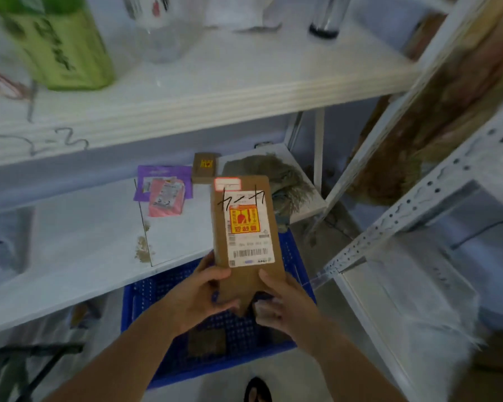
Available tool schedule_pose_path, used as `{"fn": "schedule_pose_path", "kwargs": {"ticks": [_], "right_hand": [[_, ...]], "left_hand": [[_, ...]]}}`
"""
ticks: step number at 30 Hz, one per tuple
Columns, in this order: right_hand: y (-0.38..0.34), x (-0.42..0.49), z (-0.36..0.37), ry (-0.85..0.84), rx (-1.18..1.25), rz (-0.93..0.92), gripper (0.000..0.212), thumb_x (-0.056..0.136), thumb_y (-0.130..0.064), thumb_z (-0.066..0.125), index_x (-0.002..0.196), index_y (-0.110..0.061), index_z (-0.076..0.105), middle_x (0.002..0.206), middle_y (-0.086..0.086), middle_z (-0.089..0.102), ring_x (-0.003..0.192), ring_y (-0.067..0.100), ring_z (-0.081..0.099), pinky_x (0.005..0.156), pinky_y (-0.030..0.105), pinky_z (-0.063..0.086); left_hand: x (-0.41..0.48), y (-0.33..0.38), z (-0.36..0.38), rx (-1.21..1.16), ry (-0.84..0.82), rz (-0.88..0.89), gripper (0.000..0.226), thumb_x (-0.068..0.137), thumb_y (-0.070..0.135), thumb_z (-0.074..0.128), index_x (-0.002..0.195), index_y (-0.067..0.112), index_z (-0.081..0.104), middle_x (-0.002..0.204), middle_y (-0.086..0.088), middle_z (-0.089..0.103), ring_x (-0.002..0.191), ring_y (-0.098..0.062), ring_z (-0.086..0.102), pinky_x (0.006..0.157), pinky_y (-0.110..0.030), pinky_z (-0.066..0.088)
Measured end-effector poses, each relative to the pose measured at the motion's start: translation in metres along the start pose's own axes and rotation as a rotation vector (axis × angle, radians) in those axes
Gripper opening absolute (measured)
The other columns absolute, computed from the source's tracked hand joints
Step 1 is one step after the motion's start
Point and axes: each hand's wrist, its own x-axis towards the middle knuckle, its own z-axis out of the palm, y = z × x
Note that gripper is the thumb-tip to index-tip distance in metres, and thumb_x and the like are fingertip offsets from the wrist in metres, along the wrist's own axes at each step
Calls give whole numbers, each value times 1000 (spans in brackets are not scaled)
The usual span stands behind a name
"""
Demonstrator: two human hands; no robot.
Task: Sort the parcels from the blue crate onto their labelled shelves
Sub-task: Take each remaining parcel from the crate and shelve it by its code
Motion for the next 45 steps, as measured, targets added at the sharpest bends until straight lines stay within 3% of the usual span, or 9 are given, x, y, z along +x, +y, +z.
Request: {"fn": "schedule_pose_path", "kwargs": {"ticks": [5,9,13,20,25,31,34,41,45], "right_hand": [[-50,-64,29,76,118,-337,70,56,-32,88,118,-30,55,115,6,69,101,28,69,75,40,59],[-123,-150,36,263,-102,-556,74,59,-20,87,118,-28,44,112,-1,60,99,24,65,74,37,57],[-196,-254,54,316,-350,-713,69,61,-19,88,111,-28,41,105,-12,52,91,10,60,58,21,52],[-265,-449,86,334,-460,-938,74,47,-40,91,110,-28,55,110,-5,64,97,20,66,81,33,56],[-257,-534,77,493,24,-1360,31,92,-46,50,116,-26,55,106,-12,60,86,-5,64,64,13,48],[-244,-594,75,506,-279,-1281,33,92,-38,56,123,-44,46,115,-14,61,93,3,61,70,23,51],[-244,-641,60,601,-279,-1378,37,95,-30,54,131,-30,48,103,-15,64,80,0,66,57,16,52],[-223,-743,11,998,-226,-1629,19,91,-17,61,108,-20,68,99,7,73,93,26,67,83,42,55],[-209,-784,-12,1144,-265,-1669,21,90,-24,60,109,-22,69,95,-1,74,77,10,63,67,25,48]], "left_hand": [[-60,30,41,127,-29,69,124,36,35,94,142,37,29,135,-2,56,126,-22,49,98,-49,42],[-116,89,70,375,279,504,156,17,61,87,144,45,-2,156,0,18,140,-21,24,112,-50,26],[-182,158,128,830,29,707,119,47,31,87,144,44,18,149,6,28,130,-8,35,95,-20,44],[-288,186,242,849,-599,292,69,66,0,81,126,22,53,113,-9,70,95,-26,70,63,-32,57],[-328,182,349,532,-535,521,65,54,14,85,116,15,63,107,-16,71,91,-30,71,67,-39,58],[-393,169,480,515,-694,719,59,70,35,77,124,21,57,113,-8,70,103,-24,68,73,-30,57],[-423,154,529,604,-744,787,66,65,40,78,125,24,56,119,-4,67,105,-22,66,77,-33,57],[-478,100,615,797,-806,1080,32,86,29,62,118,27,59,110,7,68,98,-8,66,71,-18,54],[-504,60,654,669,-786,1238,17,89,18,58,105,23,65,110,-7,67,99,-18,65,85,-33,54]]}}
